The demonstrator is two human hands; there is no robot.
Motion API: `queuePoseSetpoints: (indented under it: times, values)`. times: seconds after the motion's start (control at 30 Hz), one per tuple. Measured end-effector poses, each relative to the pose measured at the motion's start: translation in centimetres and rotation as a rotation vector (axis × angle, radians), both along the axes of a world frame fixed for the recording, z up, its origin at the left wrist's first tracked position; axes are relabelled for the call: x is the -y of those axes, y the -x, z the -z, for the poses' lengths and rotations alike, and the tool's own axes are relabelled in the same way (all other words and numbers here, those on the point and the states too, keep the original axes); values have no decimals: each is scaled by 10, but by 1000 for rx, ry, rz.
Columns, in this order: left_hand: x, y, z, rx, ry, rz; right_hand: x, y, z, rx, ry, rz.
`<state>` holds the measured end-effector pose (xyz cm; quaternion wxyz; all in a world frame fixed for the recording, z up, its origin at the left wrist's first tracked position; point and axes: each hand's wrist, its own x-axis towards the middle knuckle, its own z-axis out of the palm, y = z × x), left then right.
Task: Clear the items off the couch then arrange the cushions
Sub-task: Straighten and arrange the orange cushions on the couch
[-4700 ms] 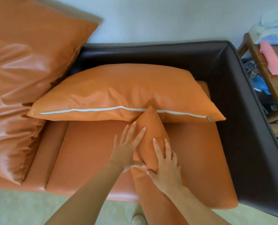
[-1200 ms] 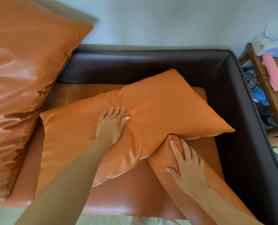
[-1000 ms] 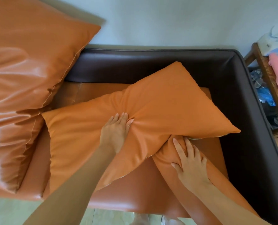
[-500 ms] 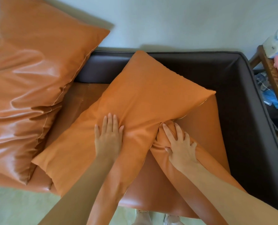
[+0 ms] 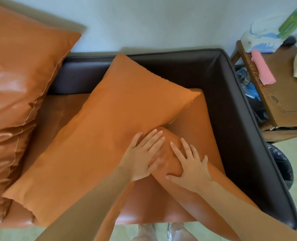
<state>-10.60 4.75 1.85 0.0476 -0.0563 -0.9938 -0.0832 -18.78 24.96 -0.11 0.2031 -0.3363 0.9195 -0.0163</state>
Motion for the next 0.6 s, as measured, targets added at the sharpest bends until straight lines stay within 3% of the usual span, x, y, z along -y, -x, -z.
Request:
queuePoseSetpoints:
  times: [0.07,0.13,0.27,0.47,0.6]
  values:
    - [-23,24,0,204,88,150,-23,-3,0,53,-32,43]
    - [-41,48,6,413,231,159,-44,-5,0,92,-49,83]
    - [-60,85,7,627,490,232,-61,-6,2,125,-62,86]
    - [-83,104,-5,639,594,299,-75,2,8,126,11,111]
    - [-123,153,-21,538,633,421,-104,16,1,83,84,320]
